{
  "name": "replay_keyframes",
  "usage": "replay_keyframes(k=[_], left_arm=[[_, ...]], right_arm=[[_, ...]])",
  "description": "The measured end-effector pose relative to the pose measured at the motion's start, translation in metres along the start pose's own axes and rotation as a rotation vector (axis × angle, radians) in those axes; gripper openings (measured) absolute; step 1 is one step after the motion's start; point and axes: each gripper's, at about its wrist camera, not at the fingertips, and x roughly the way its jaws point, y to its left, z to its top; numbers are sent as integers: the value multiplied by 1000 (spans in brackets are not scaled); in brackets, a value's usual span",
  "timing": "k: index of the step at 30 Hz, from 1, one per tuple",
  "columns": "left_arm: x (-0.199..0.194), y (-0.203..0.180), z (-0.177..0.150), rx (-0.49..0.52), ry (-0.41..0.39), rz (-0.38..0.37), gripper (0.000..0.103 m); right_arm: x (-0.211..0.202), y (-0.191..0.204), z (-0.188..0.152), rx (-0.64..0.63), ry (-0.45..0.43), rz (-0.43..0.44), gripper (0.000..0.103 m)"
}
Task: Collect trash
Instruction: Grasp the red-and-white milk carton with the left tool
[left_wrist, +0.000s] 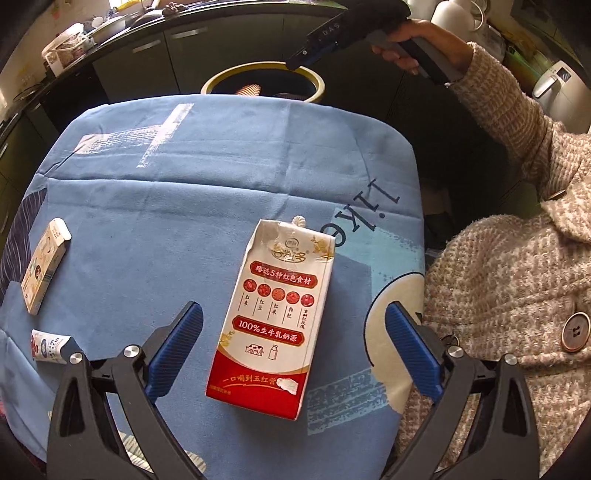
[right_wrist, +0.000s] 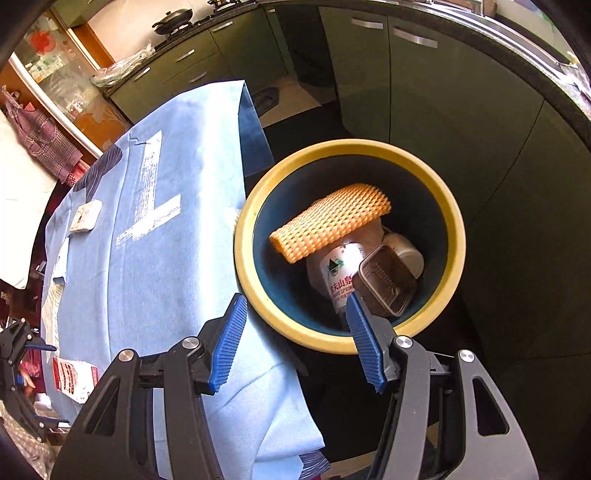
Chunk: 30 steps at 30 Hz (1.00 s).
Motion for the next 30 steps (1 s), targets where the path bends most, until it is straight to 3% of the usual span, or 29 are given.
replay_keyframes(k=[5, 7, 9, 12, 16, 17, 30], left_arm=[[16, 5, 1, -4, 49, -7, 94], [19, 7, 2, -15, 48, 5, 89], [19, 10, 2, -29, 44, 12, 73], [22, 14, 1, -40, 57, 17, 61], [28, 15, -2, -32, 78, 41, 60], [29, 15, -3, -33, 78, 47, 55], [3, 29, 3, -129, -13, 147, 49]], right_arm=[[-1, 2, -3, -6, -3, 14, 57], [-1, 3, -4, -9, -4, 19, 60], [-2, 5, -5, -14, -3, 21, 62], [-2, 7, -7, -22, -2, 30, 62], [-4, 11, -8, -29, -8, 39, 62], [-5, 11, -9, -32, -10, 40, 62], [-25, 5, -23, -20, -59, 80, 62]])
